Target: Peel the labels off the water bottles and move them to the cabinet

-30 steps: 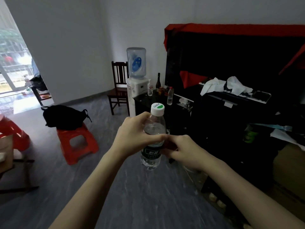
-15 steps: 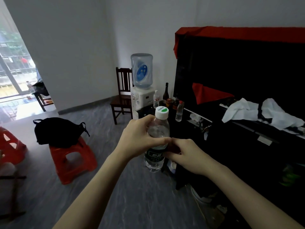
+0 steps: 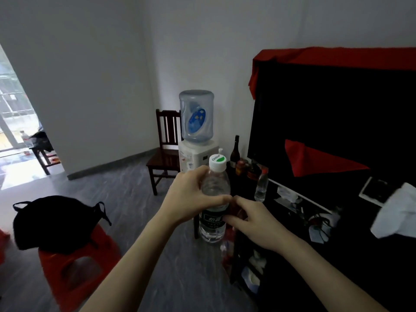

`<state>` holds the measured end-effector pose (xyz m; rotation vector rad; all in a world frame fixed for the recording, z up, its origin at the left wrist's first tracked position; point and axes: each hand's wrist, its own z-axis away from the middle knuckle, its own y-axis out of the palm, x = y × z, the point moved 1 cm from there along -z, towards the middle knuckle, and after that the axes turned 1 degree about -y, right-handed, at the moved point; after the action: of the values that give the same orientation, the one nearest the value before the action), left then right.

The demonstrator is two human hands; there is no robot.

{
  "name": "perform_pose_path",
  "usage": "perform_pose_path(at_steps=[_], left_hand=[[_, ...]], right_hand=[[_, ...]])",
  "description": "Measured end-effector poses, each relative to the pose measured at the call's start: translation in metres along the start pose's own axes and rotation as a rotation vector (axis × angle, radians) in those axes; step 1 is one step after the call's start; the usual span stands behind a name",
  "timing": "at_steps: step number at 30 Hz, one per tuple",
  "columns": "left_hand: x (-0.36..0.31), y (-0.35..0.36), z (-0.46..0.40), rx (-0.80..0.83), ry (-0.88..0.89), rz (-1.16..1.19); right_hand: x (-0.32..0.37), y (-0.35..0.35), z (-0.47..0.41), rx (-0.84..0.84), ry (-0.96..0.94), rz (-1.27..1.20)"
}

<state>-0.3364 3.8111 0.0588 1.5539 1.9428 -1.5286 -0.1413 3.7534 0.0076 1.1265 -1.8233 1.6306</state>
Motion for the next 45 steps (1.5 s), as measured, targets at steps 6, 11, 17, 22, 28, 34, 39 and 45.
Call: perform_pose_path(at_steps=[6,11,17,22,28,34,39,45], left_hand=[[0.063,-0.001,-0.09,0.045,0.007,0.011],[0.116,0.018,-0.149,0.087,0.009,0.018],[0.177,0.05,-0.235,0.129,0.011,0.005],[0.218,0.086,-0.315,0.164,0.019,-0.005],[0.259,0.129,-0.401,0.206,0.003,0.027],[0.298,0.168,-0.454,0.264,-0.019,-0.003],[0.328,0.195,-0.489,0.351,-0.013,0.035],[0.376,0.233,-0.534,0.522,0.026,0.09]], right_hand=[[-0.034,-0.004,-0.097,-0.041,0.057,-0.009],[-0.079,-0.007,-0.156,-0.042,0.136,-0.021],[-0.145,-0.018,-0.232,-0.044,0.189,0.019],[-0.205,-0.043,-0.301,-0.063,0.235,0.054],[-0.273,-0.073,-0.37,-0.072,0.302,0.037],[-0.325,-0.081,-0.411,-0.095,0.42,-0.021],[-0.359,-0.085,-0.436,-0.116,0.526,-0.033],[-0.391,-0.077,-0.464,-0.193,0.667,-0.05]])
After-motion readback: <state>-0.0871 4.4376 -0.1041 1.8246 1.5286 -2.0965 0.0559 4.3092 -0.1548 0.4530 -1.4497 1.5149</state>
